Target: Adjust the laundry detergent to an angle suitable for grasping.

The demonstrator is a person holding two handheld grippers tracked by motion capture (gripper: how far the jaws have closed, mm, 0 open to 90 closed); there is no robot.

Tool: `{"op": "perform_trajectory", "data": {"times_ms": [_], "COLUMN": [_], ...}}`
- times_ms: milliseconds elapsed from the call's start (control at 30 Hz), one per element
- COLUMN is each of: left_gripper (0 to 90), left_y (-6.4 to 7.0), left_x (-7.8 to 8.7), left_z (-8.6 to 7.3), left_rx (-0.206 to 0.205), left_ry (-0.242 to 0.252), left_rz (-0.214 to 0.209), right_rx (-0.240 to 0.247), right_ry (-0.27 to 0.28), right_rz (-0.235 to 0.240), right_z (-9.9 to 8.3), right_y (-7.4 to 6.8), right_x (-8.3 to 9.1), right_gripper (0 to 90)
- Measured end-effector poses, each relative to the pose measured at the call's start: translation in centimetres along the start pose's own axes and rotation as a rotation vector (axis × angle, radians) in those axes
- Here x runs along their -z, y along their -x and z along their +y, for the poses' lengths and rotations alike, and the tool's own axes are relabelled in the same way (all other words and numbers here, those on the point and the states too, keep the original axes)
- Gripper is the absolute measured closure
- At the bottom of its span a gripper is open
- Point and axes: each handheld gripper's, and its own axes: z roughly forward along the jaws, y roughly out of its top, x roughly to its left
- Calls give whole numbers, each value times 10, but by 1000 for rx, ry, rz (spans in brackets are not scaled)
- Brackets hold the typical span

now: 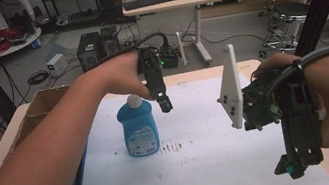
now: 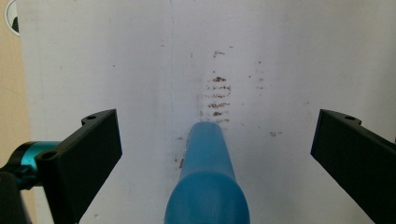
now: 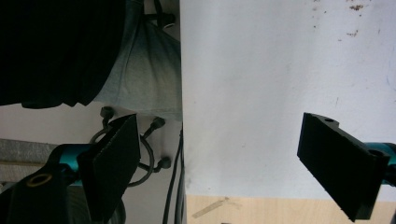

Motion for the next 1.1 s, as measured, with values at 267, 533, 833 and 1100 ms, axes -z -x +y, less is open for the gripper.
{"op": "perform_trajectory", "data": {"times_ms": [267,533,833,1100], "left_gripper": [18,18,18,18], "left_y": [4,4,8,11], "left_x": [2,0,4,7], "left_z": [0,0,0,2], "left_rx": [-4,4,-5,-2], "left_ry": [-1,-12,-11,-1], "left_rz": [10,9,17,13], "right_rx": [1,20,22,18], "right_ry": [2,-17,-15,-7], "right_rz": [-9,-8,-19,-18], "right_z": [1,2,9,6], "right_y": [-1,-3,-3,-5], "right_x": [3,3,3,2], "right_gripper": [127,127,127,127]}}
